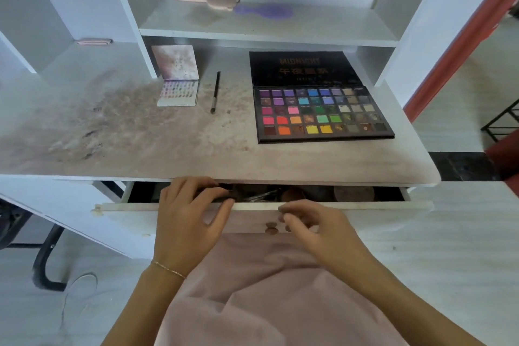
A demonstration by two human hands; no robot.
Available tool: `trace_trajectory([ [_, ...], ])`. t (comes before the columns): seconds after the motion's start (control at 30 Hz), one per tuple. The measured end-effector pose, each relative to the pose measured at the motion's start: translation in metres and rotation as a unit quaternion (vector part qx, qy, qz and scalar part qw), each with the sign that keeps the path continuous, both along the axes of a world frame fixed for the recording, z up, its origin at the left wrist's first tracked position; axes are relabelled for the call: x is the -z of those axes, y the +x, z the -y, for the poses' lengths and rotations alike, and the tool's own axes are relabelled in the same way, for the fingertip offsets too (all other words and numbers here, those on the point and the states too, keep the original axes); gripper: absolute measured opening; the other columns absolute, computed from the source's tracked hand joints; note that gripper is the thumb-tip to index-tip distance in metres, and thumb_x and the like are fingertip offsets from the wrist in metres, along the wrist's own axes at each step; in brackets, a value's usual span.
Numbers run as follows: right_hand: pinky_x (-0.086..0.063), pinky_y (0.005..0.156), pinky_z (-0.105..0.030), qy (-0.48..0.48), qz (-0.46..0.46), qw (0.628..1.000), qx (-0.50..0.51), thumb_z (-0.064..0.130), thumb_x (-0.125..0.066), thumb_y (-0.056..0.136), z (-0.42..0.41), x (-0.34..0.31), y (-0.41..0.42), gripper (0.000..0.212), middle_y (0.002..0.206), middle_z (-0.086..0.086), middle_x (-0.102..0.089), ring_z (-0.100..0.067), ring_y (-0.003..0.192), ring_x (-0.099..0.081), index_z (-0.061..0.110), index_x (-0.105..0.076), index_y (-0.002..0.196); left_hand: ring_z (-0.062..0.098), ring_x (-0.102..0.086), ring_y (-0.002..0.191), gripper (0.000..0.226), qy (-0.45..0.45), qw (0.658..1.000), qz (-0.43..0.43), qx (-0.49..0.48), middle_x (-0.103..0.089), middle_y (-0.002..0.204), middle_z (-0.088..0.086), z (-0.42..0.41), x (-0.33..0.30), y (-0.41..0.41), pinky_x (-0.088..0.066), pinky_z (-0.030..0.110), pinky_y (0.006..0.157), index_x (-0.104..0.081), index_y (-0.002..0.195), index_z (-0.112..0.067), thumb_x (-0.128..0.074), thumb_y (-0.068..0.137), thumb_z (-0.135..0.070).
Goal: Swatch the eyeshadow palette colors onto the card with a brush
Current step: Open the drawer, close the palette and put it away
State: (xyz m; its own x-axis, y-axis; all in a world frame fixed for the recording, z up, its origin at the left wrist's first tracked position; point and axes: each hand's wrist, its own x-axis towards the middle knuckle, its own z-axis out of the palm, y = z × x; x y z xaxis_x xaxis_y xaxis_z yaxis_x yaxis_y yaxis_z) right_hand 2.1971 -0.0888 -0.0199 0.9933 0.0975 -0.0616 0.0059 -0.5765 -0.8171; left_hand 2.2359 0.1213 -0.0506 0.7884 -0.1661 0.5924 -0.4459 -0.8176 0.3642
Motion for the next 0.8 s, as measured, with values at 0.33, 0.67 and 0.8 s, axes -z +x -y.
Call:
trace_trajectory([
  [0.33, -0.036, 0.076, -0.03, -0.322, 0.146, 0.934, -0.046, 0.03, -0.048, 0.093, 0.037, 0.015, 0.012, 0.027, 0.096, 0.0, -0.068, -0.021, 0.091, -0.06, 0.018, -0.064, 0.113, 0.016, -0.061, 0.061, 0.039, 0.061, 0.987, -0.148, -0.017, -0.066, 0.066, -0.007, 0.001, -0.008, -0.003, -0.039, 0.026, 0.063, -0.07, 0.073, -0.019, -0.052, 0.074, -0.053],
  [0.67, -0.043, 0.055, -0.02, -0.343, 0.255, 0.9, -0.085, 0.025, -0.06, 0.075, 0.035, 0.017, -0.018, 0.011, 0.064, 0.009, -0.064, -0.01, 0.057, -0.06, 0.018, -0.069, 0.076, 0.007, -0.06, 0.063, 0.041, 0.054, 0.982, -0.181, 0.023, -0.065, 0.065, -0.013, -0.012, -0.015, -0.027, -0.033, 0.011, 0.054, -0.071, 0.069, -0.025, -0.052, 0.068, -0.061],
  [0.8, -0.038, 0.066, -0.024, -0.344, 0.263, 0.893, -0.123, 0.032, -0.044, 0.083, 0.042, 0.022, -0.043, 0.028, 0.067, 0.009, -0.064, -0.009, 0.06, -0.06, 0.02, -0.069, 0.079, 0.001, -0.058, 0.058, 0.039, 0.055, 0.983, -0.171, 0.036, -0.061, 0.06, -0.018, -0.019, -0.014, -0.052, -0.028, 0.005, 0.048, -0.068, 0.062, -0.032, -0.048, 0.066, -0.064],
])
